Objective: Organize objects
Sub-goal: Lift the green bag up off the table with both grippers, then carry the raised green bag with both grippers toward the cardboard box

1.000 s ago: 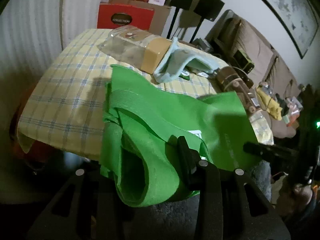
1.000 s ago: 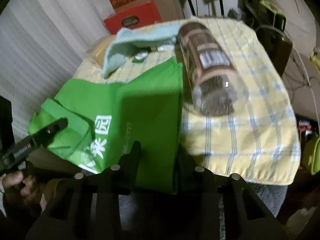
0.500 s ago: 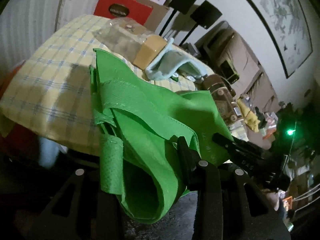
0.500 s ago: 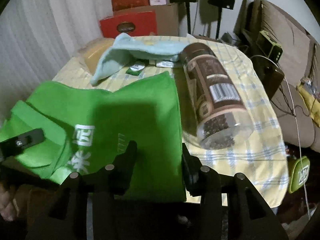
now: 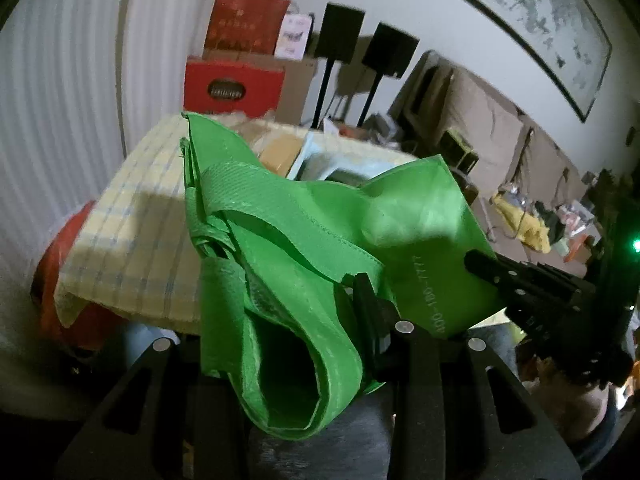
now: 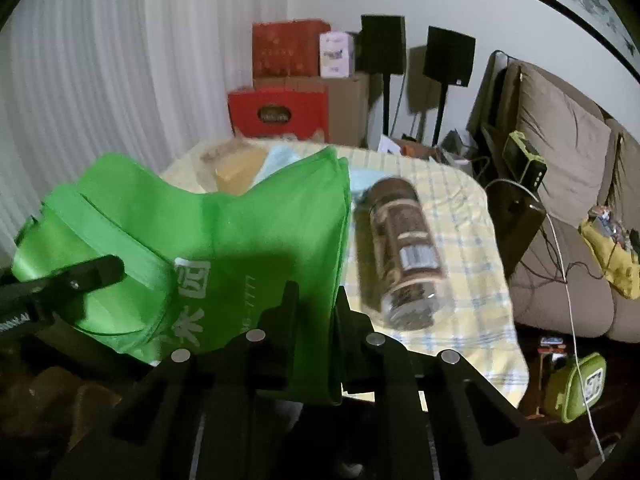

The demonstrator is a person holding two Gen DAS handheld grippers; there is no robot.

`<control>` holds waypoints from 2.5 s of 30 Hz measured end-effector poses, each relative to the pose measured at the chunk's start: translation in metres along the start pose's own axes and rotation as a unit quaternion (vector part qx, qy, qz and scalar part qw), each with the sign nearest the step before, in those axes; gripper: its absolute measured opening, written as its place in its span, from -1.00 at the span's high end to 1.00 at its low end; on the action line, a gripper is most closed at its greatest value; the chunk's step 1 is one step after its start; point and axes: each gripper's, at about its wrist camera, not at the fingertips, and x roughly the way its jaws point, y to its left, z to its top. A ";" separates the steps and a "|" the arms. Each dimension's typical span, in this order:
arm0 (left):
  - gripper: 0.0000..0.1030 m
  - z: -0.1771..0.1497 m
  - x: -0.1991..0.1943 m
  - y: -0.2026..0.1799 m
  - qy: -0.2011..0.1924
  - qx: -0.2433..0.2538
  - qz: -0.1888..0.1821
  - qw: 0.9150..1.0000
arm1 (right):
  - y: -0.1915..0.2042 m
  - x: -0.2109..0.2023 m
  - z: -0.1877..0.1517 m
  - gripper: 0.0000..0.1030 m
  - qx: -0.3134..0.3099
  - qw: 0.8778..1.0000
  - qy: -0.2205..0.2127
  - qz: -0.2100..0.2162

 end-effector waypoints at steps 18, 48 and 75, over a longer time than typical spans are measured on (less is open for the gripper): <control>0.38 0.027 -0.019 -0.151 -0.069 0.125 0.015 0.990 | -0.107 -0.092 -0.008 0.74 0.116 0.989 -0.089 0.020; 0.40 0.040 0.017 -0.269 -0.069 0.207 -0.011 0.976 | -0.199 -0.136 -0.016 0.74 0.143 0.985 -0.090 -0.028; 0.40 0.037 0.059 -0.319 -0.037 0.240 -0.040 0.969 | -0.260 -0.127 -0.034 0.73 0.209 0.974 -0.067 -0.048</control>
